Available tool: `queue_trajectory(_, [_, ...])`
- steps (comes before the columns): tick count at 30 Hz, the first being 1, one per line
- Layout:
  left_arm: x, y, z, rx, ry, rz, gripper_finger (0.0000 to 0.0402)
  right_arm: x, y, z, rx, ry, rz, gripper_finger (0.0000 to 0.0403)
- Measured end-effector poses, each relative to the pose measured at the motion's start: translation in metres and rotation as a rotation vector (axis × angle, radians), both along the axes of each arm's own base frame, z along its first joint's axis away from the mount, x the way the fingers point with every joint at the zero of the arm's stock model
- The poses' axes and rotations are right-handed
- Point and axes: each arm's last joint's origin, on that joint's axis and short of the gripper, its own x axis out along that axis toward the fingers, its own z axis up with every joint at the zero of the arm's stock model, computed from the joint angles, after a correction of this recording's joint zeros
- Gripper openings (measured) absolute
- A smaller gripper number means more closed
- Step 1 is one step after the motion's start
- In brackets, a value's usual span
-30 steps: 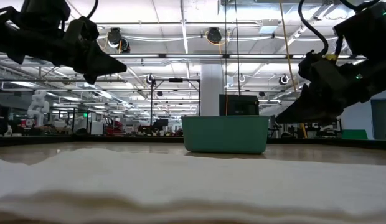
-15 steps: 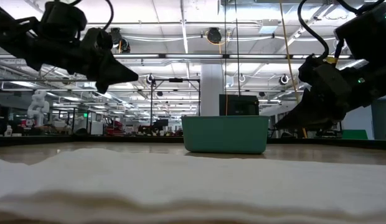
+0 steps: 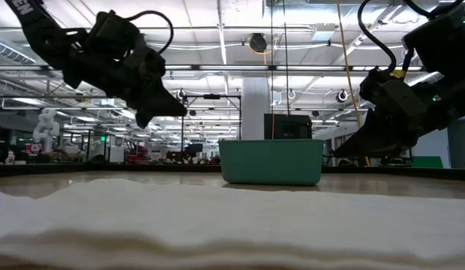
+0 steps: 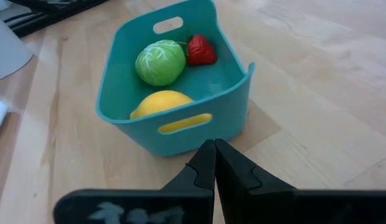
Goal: Pick and placing Produce into tupperware
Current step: Adjust the blue bin
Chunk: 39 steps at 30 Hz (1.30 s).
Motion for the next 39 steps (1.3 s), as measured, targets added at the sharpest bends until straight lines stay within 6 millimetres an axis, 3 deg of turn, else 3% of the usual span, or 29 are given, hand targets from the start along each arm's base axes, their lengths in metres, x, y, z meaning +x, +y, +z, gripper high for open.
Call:
queue_trajectory(13, [0.024, -0.001, -0.01, 0.016, 0.057, -0.063, 0.0026, 0.0, 0.0, 0.0, 0.001, -0.005, 0.0, 0.0])
queue_trajectory(24, [0.03, -0.021, -0.005, 0.121, 0.01, -0.17, 0.0026, 0.001, 0.0, 0.001, 0.001, -0.009, 0.0, 0.0])
queue_trajectory(39, [0.03, -0.019, -0.006, 0.121, 0.024, -0.108, 0.0026, 0.001, 0.0, 0.002, 0.005, -0.018, -0.001, 0.0])
